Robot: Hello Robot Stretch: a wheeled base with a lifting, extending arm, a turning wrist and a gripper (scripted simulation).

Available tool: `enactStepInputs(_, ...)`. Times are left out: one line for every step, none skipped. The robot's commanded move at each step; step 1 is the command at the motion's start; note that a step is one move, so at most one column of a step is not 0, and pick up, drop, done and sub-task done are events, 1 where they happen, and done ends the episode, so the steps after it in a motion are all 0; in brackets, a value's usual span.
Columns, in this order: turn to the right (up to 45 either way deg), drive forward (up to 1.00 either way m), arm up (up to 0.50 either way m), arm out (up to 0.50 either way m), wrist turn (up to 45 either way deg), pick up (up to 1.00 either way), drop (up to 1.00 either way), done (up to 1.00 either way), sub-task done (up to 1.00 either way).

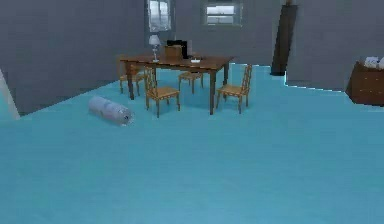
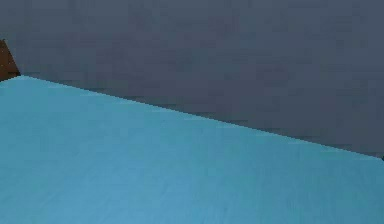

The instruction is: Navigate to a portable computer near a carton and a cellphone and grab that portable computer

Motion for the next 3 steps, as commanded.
enactStepInputs(0.0,1.00,0.00,0.00,0.0,0.00,0.00,0.00,0.00)
enactStepInputs(0.0,1.00,0.00,0.00,0.0,0.00,0.00,0.00,0.00)
enactStepInputs(-9.0,0.00,0.00,0.00,0.0,0.00,0.00,0.00,0.00)
